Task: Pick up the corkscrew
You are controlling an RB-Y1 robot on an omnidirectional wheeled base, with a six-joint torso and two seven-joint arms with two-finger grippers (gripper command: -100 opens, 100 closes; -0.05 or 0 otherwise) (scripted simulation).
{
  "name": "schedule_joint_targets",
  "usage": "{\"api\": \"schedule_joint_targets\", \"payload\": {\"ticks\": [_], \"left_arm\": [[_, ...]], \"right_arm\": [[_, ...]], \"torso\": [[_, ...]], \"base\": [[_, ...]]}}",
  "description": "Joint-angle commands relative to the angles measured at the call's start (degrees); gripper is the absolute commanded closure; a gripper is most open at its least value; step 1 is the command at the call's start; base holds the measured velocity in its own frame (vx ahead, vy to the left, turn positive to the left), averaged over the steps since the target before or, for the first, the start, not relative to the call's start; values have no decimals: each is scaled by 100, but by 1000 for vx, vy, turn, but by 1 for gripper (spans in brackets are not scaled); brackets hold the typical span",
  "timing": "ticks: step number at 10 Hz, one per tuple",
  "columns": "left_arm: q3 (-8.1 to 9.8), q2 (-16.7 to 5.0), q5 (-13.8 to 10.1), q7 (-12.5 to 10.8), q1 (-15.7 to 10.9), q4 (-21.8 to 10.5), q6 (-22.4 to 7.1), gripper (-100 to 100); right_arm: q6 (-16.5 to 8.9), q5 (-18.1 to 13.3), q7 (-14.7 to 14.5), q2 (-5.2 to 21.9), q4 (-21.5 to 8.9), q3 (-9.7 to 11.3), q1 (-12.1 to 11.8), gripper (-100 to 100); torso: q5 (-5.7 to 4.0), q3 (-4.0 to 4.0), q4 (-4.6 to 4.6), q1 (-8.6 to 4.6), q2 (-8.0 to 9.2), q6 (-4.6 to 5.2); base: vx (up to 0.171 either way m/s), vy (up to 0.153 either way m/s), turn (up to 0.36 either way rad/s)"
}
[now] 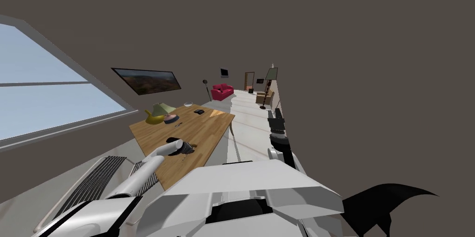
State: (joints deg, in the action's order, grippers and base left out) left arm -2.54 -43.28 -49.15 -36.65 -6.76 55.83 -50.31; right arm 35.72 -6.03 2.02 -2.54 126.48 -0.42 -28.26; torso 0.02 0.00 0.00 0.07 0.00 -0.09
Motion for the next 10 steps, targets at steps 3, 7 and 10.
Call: {"api": "schedule_joint_targets", "payload": {"ticks": [3,7,10], "left_arm": [[-32,-124,-245,-53,-98,-445,-315,-100],[-1,36,-192,70,-122,-694,-161,-100],[-5,85,-145,52,-136,-711,-138,100]], "right_arm": [[0,0,0,0,0,0,0,0],[0,0,0,0,0,0,0,0],[0,0,0,0,0,0,-1,0]], "torso": [[-1,-1,0,-5,-1,0],[-2,-1,0,-9,-3,-1],[0,-8,-3,-1,-14,-1]], "base": [[-4,9,-49],[5,9,-15],[26,19,0]]}}
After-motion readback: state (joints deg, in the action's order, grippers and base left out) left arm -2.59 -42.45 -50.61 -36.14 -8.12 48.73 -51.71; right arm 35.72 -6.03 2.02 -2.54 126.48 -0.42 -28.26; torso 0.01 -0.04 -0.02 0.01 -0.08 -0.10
